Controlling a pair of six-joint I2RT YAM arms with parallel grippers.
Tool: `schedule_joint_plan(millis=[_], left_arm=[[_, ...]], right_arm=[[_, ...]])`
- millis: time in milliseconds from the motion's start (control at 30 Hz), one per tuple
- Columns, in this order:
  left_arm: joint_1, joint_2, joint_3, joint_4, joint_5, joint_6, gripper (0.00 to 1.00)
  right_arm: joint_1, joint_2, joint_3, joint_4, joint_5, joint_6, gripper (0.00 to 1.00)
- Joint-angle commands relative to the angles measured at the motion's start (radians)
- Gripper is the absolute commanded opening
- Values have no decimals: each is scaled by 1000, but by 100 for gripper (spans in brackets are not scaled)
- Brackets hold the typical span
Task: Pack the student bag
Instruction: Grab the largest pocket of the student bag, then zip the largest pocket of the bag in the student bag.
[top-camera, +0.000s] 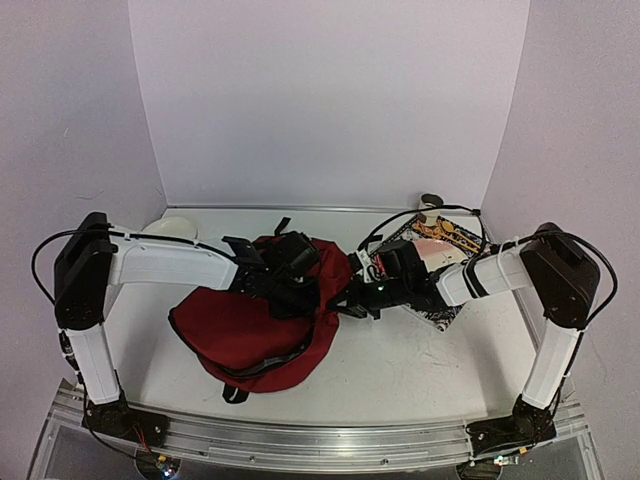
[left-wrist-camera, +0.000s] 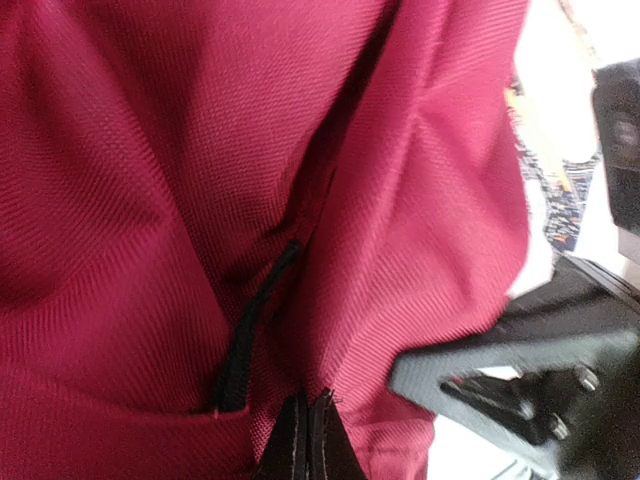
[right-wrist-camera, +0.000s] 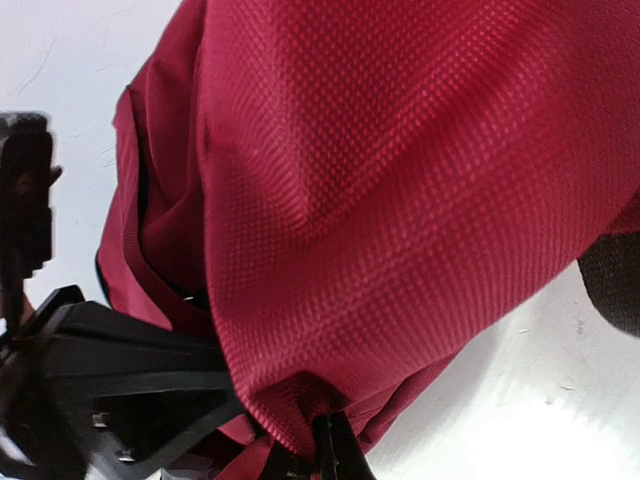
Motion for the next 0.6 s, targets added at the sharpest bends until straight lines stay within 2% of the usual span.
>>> schedule_joint_plan(millis=[0, 300, 433, 567], left_arm=[[-12, -146, -78, -71, 10, 6, 0], [-17, -267, -196, -60, 17, -21, 0], [-16, -259, -208, 4, -11, -61, 1], [-16, -213, -176, 91, -17, -83, 7]], right_arm=[[-38, -5, 44, 45, 65, 11, 0], [-65, 66, 125, 36, 79, 27, 0], [-64, 87, 145, 38, 40, 31, 0], [-58, 81, 133, 46, 29, 33, 0]])
